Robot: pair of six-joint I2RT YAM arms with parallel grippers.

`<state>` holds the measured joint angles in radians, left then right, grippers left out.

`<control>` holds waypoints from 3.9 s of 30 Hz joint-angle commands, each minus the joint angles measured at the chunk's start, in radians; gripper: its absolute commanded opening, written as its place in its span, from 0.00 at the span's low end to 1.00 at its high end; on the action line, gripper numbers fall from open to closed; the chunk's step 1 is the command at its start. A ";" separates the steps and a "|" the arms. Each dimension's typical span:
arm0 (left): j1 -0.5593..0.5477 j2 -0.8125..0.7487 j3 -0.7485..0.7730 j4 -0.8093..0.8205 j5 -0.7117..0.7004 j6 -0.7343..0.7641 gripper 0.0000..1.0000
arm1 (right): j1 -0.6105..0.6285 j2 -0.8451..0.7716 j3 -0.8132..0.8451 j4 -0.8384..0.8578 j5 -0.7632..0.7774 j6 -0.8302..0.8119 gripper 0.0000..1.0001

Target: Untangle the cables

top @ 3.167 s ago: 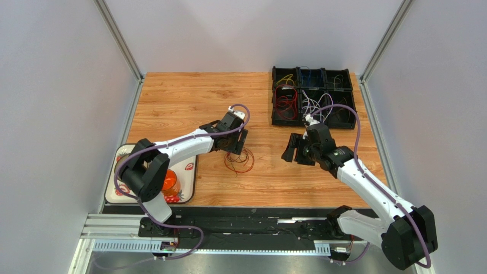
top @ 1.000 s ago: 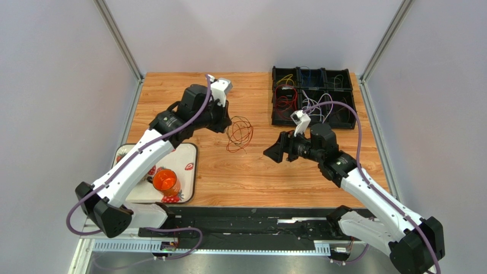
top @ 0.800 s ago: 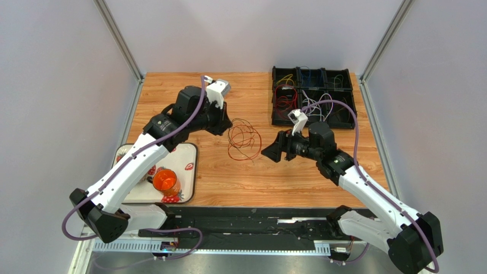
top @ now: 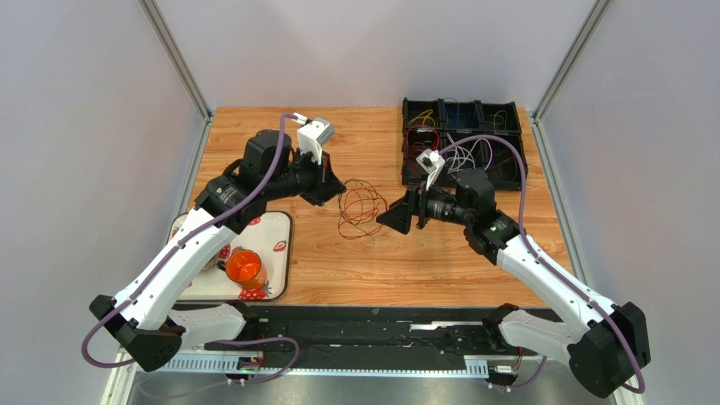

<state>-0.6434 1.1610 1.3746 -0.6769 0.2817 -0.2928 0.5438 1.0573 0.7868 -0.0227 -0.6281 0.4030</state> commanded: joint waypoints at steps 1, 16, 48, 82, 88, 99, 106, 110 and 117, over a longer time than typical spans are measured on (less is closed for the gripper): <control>0.001 -0.032 -0.003 0.037 0.016 -0.020 0.00 | 0.024 0.016 0.043 0.072 -0.044 0.011 0.76; 0.001 -0.034 -0.029 0.071 0.014 -0.042 0.00 | 0.070 0.003 0.042 0.073 -0.004 0.005 0.44; 0.005 -0.093 -0.017 -0.156 -0.367 0.030 0.00 | 0.033 -0.126 0.147 -0.384 0.510 -0.084 0.00; 0.008 -0.498 -0.405 -0.178 -0.398 -0.003 0.00 | -0.106 0.190 0.666 -0.513 0.742 -0.240 0.00; 0.007 -0.508 -0.421 -0.159 -0.388 0.007 0.00 | -0.205 0.361 0.799 -0.470 0.670 -0.233 0.00; 0.007 -0.515 -0.430 -0.150 -0.375 0.011 0.00 | -0.303 0.616 0.942 -0.398 0.559 -0.202 0.00; 0.007 -0.506 -0.433 -0.147 -0.374 0.009 0.00 | -0.347 0.760 0.930 -0.344 0.504 -0.185 0.00; 0.007 -0.495 -0.433 -0.148 -0.372 0.009 0.00 | -0.361 0.826 0.925 -0.353 0.513 -0.188 0.00; 0.007 -0.480 -0.433 -0.148 -0.371 0.009 0.00 | -0.363 0.895 0.913 -0.361 0.545 -0.167 0.00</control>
<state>-0.6395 0.6735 0.9432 -0.8619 -0.1024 -0.2996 0.1814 1.9385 1.6855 -0.4171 -0.0959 0.2123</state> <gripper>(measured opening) 0.007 0.011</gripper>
